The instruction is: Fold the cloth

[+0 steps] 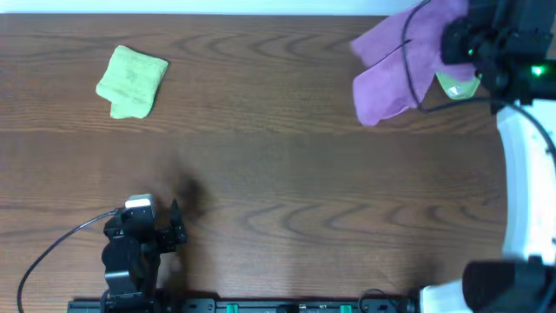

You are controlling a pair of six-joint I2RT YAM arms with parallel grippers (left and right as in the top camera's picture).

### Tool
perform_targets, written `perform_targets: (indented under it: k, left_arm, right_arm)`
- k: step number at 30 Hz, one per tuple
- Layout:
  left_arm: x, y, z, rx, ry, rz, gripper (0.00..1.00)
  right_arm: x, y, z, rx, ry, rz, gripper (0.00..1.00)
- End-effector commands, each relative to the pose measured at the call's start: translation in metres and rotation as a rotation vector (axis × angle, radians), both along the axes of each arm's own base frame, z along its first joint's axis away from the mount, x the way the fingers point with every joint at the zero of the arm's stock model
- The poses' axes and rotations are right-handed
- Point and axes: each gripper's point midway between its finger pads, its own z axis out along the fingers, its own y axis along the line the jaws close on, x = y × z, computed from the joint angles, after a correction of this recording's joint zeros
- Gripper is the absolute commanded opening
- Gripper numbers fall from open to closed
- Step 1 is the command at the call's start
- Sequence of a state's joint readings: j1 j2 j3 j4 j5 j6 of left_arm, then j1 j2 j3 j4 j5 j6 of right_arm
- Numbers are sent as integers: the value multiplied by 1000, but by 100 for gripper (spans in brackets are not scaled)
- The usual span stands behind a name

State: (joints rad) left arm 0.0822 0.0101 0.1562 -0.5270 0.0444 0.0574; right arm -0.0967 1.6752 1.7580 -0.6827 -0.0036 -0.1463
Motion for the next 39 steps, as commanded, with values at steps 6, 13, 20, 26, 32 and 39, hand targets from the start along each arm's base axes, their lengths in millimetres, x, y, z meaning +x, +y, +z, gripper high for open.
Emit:
perform_targets:
  k: [6,13,20,26,32,39]
  left_arm:
    - [0,1,-5,22,9,0,95]
    - [0,1,-5,22,9,0,95]
    - [0,1,-5,22,9,0,95]
    - [0,1,-5,22,9,0,95]
    - [0,1,-5,22,9,0,95]
    - [0,1,-5,22,9,0,95]
  right_arm:
    - [25,-96,-70,-131,112,-257,1]
    - [21,-145,-84,-136,124,-357,1]
    - [19,-148,-86,-123,129,-353,28]
    - [18,-147,-87,-116,134,-346,1]
    - [14,-145,-92,-113,161,-343,53]
    - [0,-143,-139,-12,304,-311,72]
